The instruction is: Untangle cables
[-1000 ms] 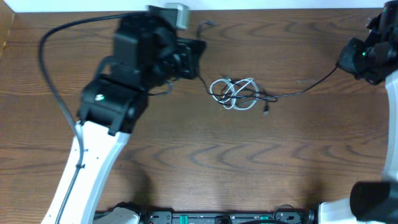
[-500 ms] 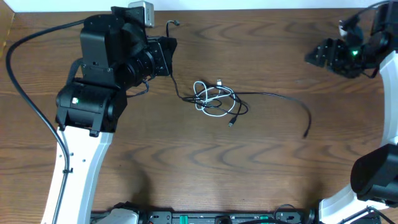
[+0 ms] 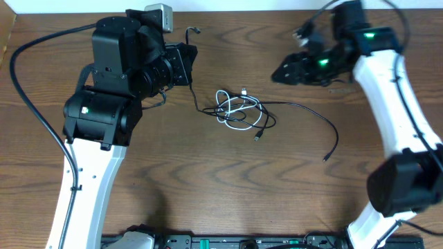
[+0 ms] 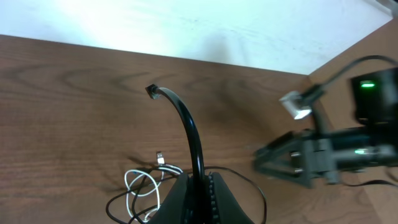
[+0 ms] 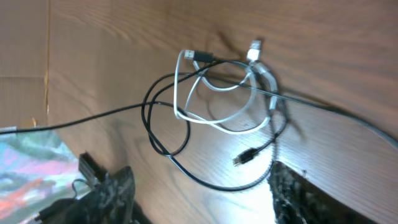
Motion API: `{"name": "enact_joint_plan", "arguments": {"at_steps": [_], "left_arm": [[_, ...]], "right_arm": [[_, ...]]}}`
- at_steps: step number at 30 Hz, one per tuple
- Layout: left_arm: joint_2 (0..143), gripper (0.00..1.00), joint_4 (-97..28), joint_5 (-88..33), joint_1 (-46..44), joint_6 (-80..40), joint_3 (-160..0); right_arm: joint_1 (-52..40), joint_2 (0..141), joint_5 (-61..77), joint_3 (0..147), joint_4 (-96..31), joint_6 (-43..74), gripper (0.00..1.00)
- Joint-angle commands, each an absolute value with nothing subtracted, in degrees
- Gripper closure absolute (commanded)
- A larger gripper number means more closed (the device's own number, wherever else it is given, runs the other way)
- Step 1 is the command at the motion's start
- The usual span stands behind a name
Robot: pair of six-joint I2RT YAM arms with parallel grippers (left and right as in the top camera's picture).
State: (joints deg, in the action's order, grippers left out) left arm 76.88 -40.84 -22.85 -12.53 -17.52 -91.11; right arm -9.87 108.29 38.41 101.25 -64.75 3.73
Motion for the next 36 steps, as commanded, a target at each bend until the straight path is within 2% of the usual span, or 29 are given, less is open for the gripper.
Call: {"name": "enact_joint_plan", "arguments": {"at_steps": [1,11,17,21,23,27,28,36], "left_arm": [[77.08,0.93,-41.60,-23.57,-12.56,-16.36,-91.24],[77.10,0.93,-44.14,-23.57,-12.56,-16.36,-91.24],[77.10,0.93,-44.80,-23.57,-12.56,-16.36,-91.24],[77.10,0.93,-45.04,-23.57,-12.56,-16.36,-91.24],[77.10,0.92,-45.04,-23.57,-12.56,-16.36,-91.24],[77.10,0.92,-45.21,-23.53,-12.56,-16.32,-91.24],[77.10,0.92,-45.41,-23.42,-12.56,-16.32,-91.24],[77.10,0.92,-46.63,-19.14,-12.56,-15.07,-91.24]], "right_arm": [[-13.08,112.09,39.38,101.54,-64.25,6.98,0.39],[-20.03,121.99,32.97,101.54,-62.67,14.13,0.41],[-21.93,128.03,33.43,101.54,-59.40,17.85,0.34],[-22.24,130.08,33.89,101.54,-55.90,19.75,0.36],[-22.22,130.15,34.30,101.54,-53.84,19.88,0.45],[-22.11,129.08,33.23,101.62,-53.19,20.10,0.90],[-21.91,128.46,32.53,101.62,-53.36,19.99,0.97],[-16.88,113.10,27.44,101.65,-54.17,17.67,0.99]]}}
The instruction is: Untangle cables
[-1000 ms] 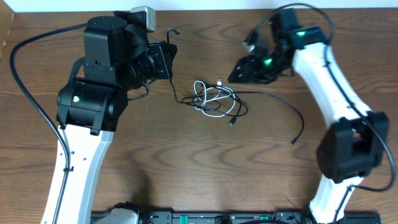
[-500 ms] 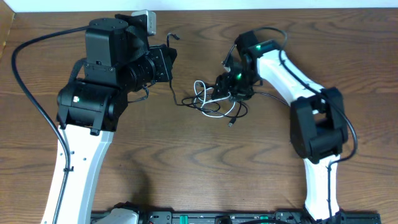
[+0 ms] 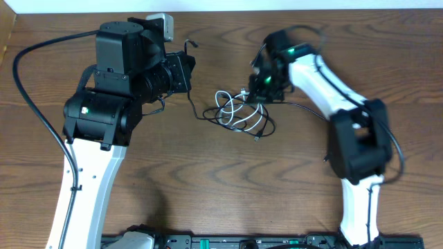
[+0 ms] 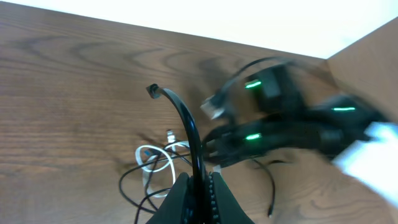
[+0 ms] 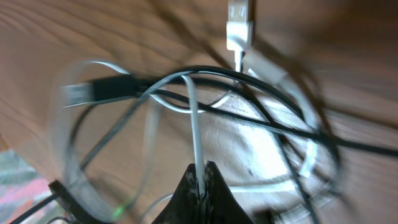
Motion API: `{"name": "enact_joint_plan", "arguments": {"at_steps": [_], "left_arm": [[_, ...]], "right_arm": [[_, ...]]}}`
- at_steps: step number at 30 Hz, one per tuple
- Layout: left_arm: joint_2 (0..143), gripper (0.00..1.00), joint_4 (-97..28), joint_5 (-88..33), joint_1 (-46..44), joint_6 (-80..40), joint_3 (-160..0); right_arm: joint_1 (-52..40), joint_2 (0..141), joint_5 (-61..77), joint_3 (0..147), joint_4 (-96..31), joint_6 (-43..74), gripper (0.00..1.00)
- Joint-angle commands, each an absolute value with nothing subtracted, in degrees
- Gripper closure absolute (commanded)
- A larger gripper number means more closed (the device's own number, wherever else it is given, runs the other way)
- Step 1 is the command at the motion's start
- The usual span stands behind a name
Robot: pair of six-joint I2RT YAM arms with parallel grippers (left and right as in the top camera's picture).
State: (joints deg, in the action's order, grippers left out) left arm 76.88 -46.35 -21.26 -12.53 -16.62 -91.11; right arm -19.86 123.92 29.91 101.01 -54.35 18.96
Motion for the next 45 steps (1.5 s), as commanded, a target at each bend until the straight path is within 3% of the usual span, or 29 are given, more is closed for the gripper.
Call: {"name": "enact_joint_plan", "arguments": {"at_steps": [1,7,12,21,28,33,37,43,45], "left_arm": [[77.10,0.92,-46.83,-18.02,-12.56,-15.03,-91.22],[77.10,0.93,-51.00,0.19,-10.74,-18.55,-91.20],[77.10,0.93,-51.16,1.30,-6.42,-18.50,-91.20],[77.17,0.93,-52.01,7.18,1.83,-15.64,-91.18],[77.32,0.92,-52.05,7.14,7.46,-15.00,-90.41],[78.43,0.93,-52.12,6.68,9.21,-13.41,-90.21],[79.94,0.93,-52.42,4.10,9.19,-12.25,-90.21],[83.50,0.92,-52.49,-11.09,9.19,-6.87,-90.21],[84.84,0.78,-52.80,-17.43,9.02,-4.21,-90.21]], "right_arm": [[-15.86,110.13,27.22,101.65,-54.06,17.47,0.99],[-9.13,93.19,16.78,101.65,-54.50,17.54,0.99],[-1.58,82.94,6.13,101.65,-55.99,17.32,0.99],[18.57,79.29,4.01,101.62,-61.54,15.16,0.99],[31.92,82.21,4.99,101.62,-65.47,15.20,0.99],[38.30,85.62,14.98,101.62,-67.40,14.17,0.99],[38.50,87.46,19.70,101.62,-67.99,12.25,0.99],[34.79,88.09,23.97,101.62,-68.18,9.80,0.99],[33.41,88.09,24.03,101.62,-68.40,9.54,0.99]]}}
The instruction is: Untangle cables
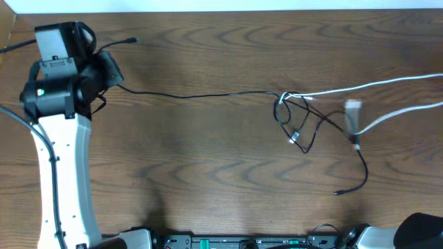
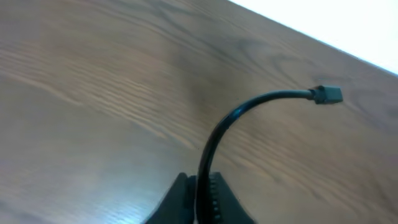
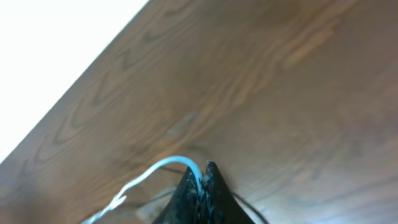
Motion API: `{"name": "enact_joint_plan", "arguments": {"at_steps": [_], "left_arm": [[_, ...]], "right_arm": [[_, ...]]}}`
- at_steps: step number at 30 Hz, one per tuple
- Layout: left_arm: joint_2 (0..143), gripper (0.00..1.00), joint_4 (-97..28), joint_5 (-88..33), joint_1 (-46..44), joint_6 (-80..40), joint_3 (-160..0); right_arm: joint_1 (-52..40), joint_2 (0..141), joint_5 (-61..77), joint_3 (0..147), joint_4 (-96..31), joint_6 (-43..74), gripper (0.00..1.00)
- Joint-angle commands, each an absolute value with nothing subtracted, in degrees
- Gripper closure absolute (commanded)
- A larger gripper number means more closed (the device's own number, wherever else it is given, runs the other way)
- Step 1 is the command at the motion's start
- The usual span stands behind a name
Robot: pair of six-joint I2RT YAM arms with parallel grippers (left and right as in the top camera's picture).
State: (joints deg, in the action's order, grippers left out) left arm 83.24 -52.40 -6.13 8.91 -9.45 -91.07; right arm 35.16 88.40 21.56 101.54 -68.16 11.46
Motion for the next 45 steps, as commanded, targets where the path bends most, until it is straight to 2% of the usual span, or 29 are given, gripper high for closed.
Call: {"name": "enact_joint_plan", "arguments": {"at_steps": [1,4,7,14,22,27,32,41,43,45], "left_arm": [[85.56,0.70,-53.15,-20.56,8.80,-2.98,-90.21],[87.70,0.50,-54.41,-27.00,7.42,-0.86,-90.21],[89.78,0.39,-55.33,-29.95,4.78,-0.54,-90.21],[95.77,0.36,-54.37,-34.13,-5.45,-1.58,-90.21],[105.58,0.34,-45.54,-37.80,-17.41,-11.11,-90.21],[111.44,0.22,-39.05,-38.81,-23.53,-17.89,-90.21],[118.48,0.06,-30.92,-38.83,-28.77,-33.28,-90.21],[126.04,0.05,-13.67,-40.12,-33.34,-53.45,-90.21],[126.50,0.09,-11.11,-40.10,-34.00,-55.79,-90.21],[126.58,0.17,-9.10,-40.10,-34.63,-56.90,-90.21]], "right_arm": [[32.82,88.09,24.03,101.62,-68.62,9.52,0.99],[30.72,88.09,24.16,101.62,-69.25,9.08,0.99],[28.97,88.09,24.16,101.62,-69.47,8.88,0.99],[27.64,88.09,24.14,101.62,-70.15,8.67,0.99],[27.66,88.09,23.92,101.62,-71.31,7.90,0.99],[27.66,88.09,23.92,101.62,-71.61,7.57,0.99],[27.66,88.09,23.92,101.62,-71.61,7.57,0.99],[27.66,88.09,22.48,101.62,-72.29,6.52,0.99],[27.66,88.09,22.44,101.62,-72.29,6.52,0.99],[27.66,88.09,22.44,101.62,-72.27,6.52,0.99]]}}
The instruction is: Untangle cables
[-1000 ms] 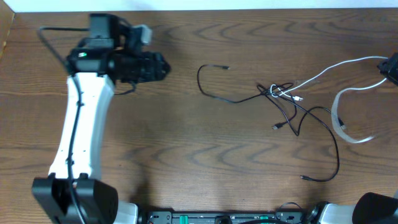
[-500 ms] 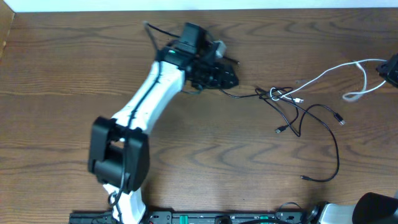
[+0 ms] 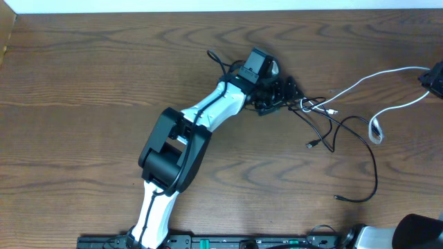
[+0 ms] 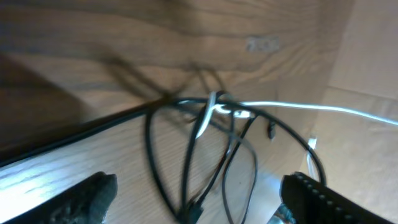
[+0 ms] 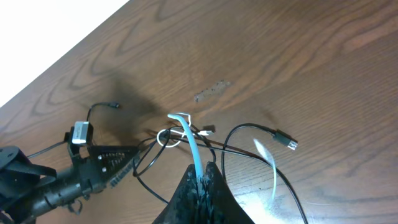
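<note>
A white cable (image 3: 360, 81) and a thin black cable (image 3: 370, 162) meet in a small knot (image 3: 313, 105) right of the table's middle. My left gripper (image 3: 285, 93) is stretched out to that knot. In the left wrist view the left gripper (image 4: 199, 196) stands open, with the knot (image 4: 214, 109) and several black strands lying between its fingers (image 4: 93, 194). My right gripper (image 5: 202, 177) is shut on the white cable (image 5: 189, 140), and it shows at the overhead frame's right edge as the right gripper (image 3: 435, 77).
The brown wooden table (image 3: 104, 104) ends at a white wall along the back. Loose black loops trail toward the front right, ending in a plug (image 3: 339, 198). A white loop (image 3: 377, 128) lies near the right edge.
My left gripper was shut on the black cable's end at the far left. It has let go and is now open at the knot right of centre. The black cable lies slack. The right gripper still holds the white cable.
First my left gripper held the black cable's end beside the tangle, with the right gripper open above it. Then the right gripper was shut on the white cable. Then both cables were stretched far apart, leaving a small knot. Now the left gripper is open at that knot.
</note>
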Motion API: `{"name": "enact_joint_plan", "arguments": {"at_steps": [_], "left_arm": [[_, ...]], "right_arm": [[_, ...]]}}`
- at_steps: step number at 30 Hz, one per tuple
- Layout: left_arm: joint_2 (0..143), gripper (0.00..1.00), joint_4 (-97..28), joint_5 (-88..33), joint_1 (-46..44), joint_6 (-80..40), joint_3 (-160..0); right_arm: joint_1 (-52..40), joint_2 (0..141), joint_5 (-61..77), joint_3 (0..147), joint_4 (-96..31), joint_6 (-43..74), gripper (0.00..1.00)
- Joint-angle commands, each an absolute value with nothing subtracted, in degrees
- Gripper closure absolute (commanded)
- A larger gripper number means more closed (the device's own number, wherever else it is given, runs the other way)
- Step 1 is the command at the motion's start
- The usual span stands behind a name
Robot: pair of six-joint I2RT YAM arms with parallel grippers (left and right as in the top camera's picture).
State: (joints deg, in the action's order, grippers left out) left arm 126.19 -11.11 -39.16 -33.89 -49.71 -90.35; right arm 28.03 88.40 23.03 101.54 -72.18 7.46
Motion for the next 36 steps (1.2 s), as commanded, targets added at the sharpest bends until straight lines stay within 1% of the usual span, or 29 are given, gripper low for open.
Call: {"name": "enact_joint_plan", "arguments": {"at_steps": [1,2,5,7,8,10,15,20,28,34,36], "left_arm": [[126.58,0.23,-8.36,-40.10,-34.96,-56.88,-90.21],[126.58,0.29,-8.12,-40.10,-35.20,-56.88,-90.21],[126.58,0.56,-8.03,-40.03,-35.44,-55.55,-90.21],[126.58,0.81,-8.01,-39.86,-35.22,-52.66,-90.21],[126.56,0.91,-8.01,-39.86,-34.89,-51.09,-90.21],[126.56,0.93,-8.14,-39.88,-33.87,-48.29,-90.21],[124.97,0.93,-10.44,-39.88,-30.22,-42.41,-90.24],[118.52,0.93,-16.75,-38.20,-25.85,-34.83,-90.24],[102.39,0.92,-31.11,-26.13,-20.78,-20.97,-90.24],[92.82,0.93,-38.35,-18.37,-14.76,-17.19,-90.24],[91.29,0.93,-39.27,-18.33,-12.45,-16.14,-90.24]], "right_arm": [[27.66,88.09,22.44,101.62,-72.27,6.55,0.99],[27.66,88.09,22.41,101.62,-72.27,6.52,0.99],[27.66,88.09,22.41,101.62,-72.29,6.52,0.99],[27.66,88.09,22.39,101.62,-72.34,6.50,0.99],[27.66,88.09,22.39,101.62,-72.44,6.37,0.99],[27.66,88.09,22.04,101.62,-72.69,6.07,0.99],[27.70,88.09,19.92,101.62,-73.08,6.11,0.99],[27.77,88.12,18.74,101.60,-72.66,6.66,0.99],[29.08,88.33,3.31,101.56,-70.83,16.08,0.99],[35.20,90.72,2.26,101.56,-68.86,17.72,0.99],[37.36,92.33,2.68,101.56,-68.86,17.85,0.99]]}}
